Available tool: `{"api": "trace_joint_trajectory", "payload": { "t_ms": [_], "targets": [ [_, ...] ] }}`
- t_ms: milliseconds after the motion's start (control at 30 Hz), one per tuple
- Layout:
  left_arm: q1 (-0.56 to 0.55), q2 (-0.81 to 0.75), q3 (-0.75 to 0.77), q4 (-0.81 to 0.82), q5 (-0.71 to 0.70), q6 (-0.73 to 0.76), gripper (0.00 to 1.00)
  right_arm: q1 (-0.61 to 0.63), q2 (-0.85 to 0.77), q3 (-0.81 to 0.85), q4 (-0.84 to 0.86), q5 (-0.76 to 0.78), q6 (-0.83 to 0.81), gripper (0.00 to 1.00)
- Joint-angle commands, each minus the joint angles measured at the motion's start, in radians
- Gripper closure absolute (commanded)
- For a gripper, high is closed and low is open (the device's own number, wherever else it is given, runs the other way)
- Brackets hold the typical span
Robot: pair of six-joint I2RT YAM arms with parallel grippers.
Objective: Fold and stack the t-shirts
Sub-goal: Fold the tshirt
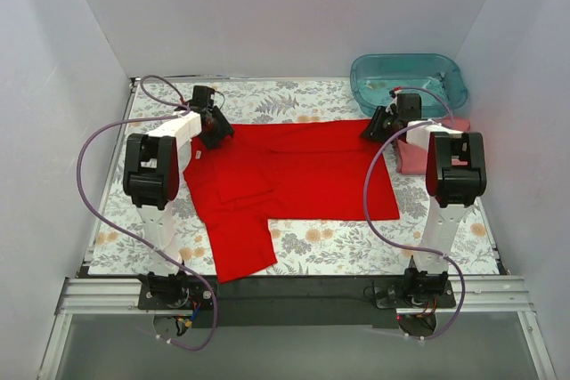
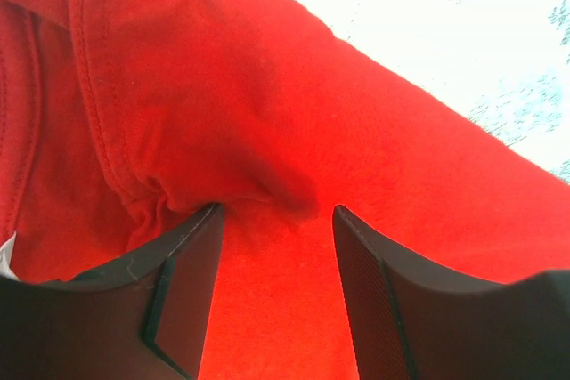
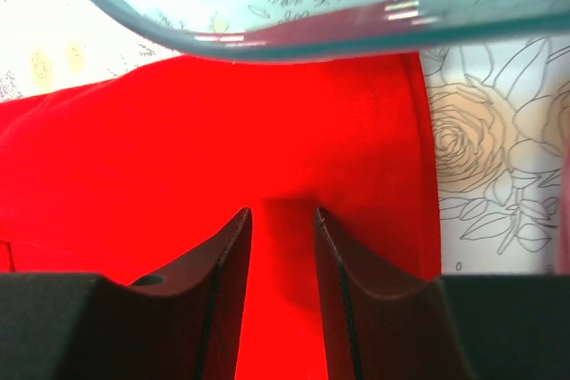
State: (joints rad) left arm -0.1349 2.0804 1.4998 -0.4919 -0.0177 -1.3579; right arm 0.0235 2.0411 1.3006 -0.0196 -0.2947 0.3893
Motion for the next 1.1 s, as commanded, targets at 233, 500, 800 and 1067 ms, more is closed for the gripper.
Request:
{"api": "trace_joint_trajectory", "payload": {
  "t_ms": [233,500,800,1067],
  "targets": [
    [0.006,-0.262,-0.025,-0.115,-0.077,0.017,0.42,-0.005,-0.264,-0.092,-0.06,0.009,-0.033,0.57],
    [0.006,-0.714,-0.439,-0.269,-0.087,-0.018,0.33,0.185,-0.564,-0.358,-0.229,0.163,-0.055,0.51],
    [0.006,-0.869,-0.733,-0.355,-0.088,-0.107,0.37,0.371,-0.858,-0.57,-0.365,0.286,-0.059,0.49],
    [0.006,-0.737,-0.771,-0.244,-0.154,-0.136,0.57,0.371,-0.884,-0.627,-0.361,0.321,-0.09,0.5]
  ]
}}
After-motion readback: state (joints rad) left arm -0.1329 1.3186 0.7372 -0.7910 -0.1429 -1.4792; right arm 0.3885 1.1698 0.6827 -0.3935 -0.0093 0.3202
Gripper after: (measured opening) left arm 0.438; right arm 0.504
